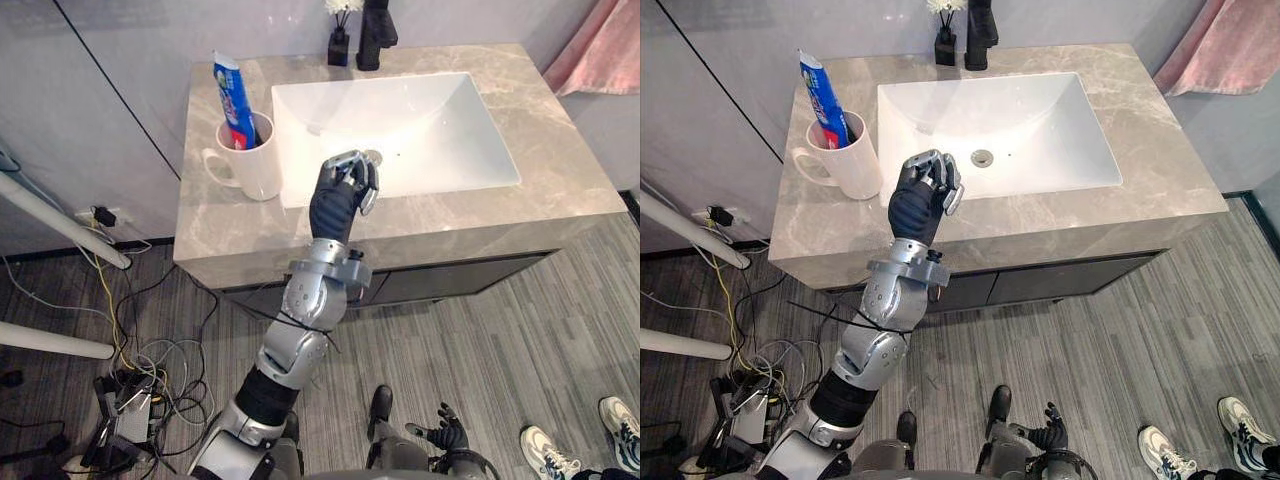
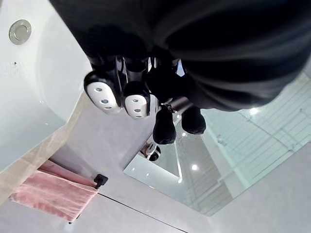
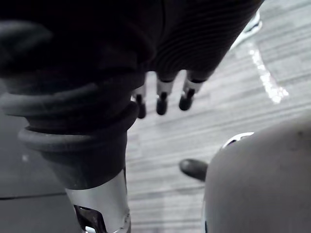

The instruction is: Organize washtable

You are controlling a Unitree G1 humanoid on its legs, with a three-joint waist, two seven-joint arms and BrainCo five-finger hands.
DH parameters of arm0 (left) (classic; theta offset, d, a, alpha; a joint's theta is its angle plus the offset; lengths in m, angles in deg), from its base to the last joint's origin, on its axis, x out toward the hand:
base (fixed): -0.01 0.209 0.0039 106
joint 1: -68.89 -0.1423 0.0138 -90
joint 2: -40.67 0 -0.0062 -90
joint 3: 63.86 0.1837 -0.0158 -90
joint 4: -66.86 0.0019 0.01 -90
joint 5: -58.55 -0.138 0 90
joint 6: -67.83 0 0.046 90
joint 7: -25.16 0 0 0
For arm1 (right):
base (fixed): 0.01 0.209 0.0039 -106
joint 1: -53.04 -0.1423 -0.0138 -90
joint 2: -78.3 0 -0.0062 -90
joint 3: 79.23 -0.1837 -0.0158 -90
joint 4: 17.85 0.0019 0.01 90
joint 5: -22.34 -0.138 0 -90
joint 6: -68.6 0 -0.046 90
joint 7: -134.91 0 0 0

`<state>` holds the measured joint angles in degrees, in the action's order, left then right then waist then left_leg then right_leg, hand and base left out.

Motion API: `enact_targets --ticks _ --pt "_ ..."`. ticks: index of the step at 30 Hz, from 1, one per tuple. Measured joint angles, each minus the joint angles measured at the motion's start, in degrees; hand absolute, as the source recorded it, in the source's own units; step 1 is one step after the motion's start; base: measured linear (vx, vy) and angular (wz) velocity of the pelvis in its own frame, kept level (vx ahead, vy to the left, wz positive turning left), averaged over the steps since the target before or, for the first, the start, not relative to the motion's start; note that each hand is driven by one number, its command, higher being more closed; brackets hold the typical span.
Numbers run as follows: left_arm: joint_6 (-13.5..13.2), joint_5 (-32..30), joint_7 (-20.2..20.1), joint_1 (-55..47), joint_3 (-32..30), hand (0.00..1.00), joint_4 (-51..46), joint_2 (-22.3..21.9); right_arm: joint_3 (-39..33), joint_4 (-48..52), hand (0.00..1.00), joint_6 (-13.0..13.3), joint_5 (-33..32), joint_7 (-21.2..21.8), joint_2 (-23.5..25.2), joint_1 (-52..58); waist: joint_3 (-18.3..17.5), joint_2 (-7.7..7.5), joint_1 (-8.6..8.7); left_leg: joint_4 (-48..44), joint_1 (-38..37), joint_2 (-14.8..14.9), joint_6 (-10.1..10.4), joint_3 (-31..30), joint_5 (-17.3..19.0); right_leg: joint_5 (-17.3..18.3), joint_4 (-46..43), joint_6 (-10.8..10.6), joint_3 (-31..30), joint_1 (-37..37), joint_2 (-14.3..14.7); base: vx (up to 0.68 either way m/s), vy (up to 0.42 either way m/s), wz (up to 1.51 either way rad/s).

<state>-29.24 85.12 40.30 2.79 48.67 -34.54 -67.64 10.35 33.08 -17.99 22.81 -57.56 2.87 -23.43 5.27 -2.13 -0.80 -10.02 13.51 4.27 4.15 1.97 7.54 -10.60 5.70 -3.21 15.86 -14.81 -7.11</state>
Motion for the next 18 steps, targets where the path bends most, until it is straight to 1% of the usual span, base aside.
enact_targets --ticks 2,5,11,14,17,18 --pt "-0.7 0.0 0.1 0.3 -0.7 1.0 -1.3 0.0 0.9 1.5 0.0 0.1 0.0 0.0 0.4 0.0 0.2 -0.24 -0.04 0.0 0.7 -0.1 0.0 0.2 0.0 -0.1 0.0 0.1 -0.2 -0.9 -0.1 0.0 0.012 -0.02" --pt "-0.8 0.0 0.5 0.3 -1.5 1.0 -1.3 -0.1 1.1 2.4 0.0 0.1 0.0 0.0 1.0 0.0 0.3 -0.33 -0.06 0.0 0.8 0.0 0.0 0.4 0.0 -0.1 0.0 0.1 -0.3 -1.0 0.0 0.0 0.0 0.0" --pt "-1.0 -0.1 2.6 2.5 -4.3 1.0 -1.3 -1.0 2.6 4.5 0.0 0.2 0.0 0.3 1.3 0.3 0.6 -0.41 -0.08 -0.2 1.0 0.0 -0.1 1.0 0.3 -0.1 0.0 0.1 -1.0 -1.5 0.0 0.0 0.01 -0.05" --pt "-1.0 -0.5 2.9 2.9 -5.8 1.0 -1.3 -1.0 2.7 5.7 0.0 0.5 0.0 0.3 1.1 0.3 1.7 -0.46 -0.09 -1.0 1.0 0.1 -0.3 1.5 0.9 -0.2 0.0 0.1 -1.8 -1.6 0.2 0.0 0.013 -0.13" --pt "-0.9 -2.8 3.9 4.1 -7.1 1.0 -1.3 -1.0 2.7 6.2 0.0 0.5 0.0 0.3 1.1 0.3 2.5 -0.6 0.0 -1.1 1.7 0.1 -0.3 1.6 0.9 -0.3 0.0 0.1 -1.9 -2.3 0.1 0.0 0.005 -0.02" --pt "-0.9 -4.5 4.1 4.7 -7.7 1.0 -1.3 -1.0 2.7 6.3 0.0 0.5 0.0 0.3 1.1 0.3 2.7 -0.64 -0.05 -1.1 2.0 0.1 -0.3 1.7 0.9 -0.4 0.0 0.1 -1.9 -2.7 0.1 0.0 0.0 0.0"
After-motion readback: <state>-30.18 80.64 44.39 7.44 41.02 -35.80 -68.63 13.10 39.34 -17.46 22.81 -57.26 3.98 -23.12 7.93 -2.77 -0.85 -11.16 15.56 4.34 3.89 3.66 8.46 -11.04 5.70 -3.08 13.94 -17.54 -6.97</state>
